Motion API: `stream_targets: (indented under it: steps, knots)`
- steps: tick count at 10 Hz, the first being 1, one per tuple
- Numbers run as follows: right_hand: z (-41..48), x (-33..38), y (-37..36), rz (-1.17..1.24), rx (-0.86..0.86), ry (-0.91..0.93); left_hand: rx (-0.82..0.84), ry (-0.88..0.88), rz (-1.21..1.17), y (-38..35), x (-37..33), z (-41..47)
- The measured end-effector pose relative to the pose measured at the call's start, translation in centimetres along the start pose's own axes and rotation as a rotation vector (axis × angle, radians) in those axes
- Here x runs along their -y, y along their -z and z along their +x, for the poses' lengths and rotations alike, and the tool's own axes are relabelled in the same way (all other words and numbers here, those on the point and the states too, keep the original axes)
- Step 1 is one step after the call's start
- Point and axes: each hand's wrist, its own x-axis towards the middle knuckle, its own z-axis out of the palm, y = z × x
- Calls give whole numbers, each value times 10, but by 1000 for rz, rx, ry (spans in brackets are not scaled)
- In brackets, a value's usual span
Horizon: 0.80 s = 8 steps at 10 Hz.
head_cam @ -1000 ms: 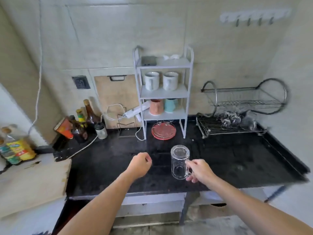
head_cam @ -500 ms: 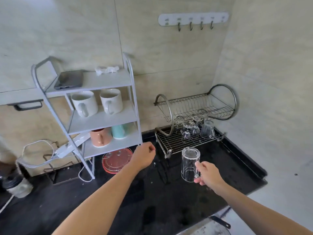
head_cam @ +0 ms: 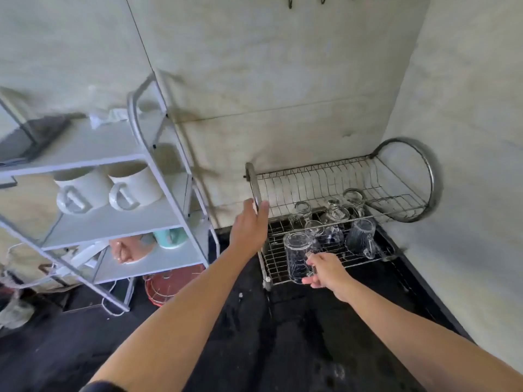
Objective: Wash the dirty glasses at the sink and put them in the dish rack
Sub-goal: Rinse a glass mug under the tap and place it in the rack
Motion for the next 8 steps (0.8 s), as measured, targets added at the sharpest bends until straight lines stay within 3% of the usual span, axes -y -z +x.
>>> stream_targets:
  steps: [2, 4, 8]
  knots:
    - [62, 5, -5, -31, 113, -10, -152, 73, 1, -23, -6, 9]
    - [84, 2, -8, -7, 144, 1, -150, 96, -50, -26, -5, 5]
    - [67, 4, 10, -562, -154, 247, -158, 51, -35, -27, -4, 6]
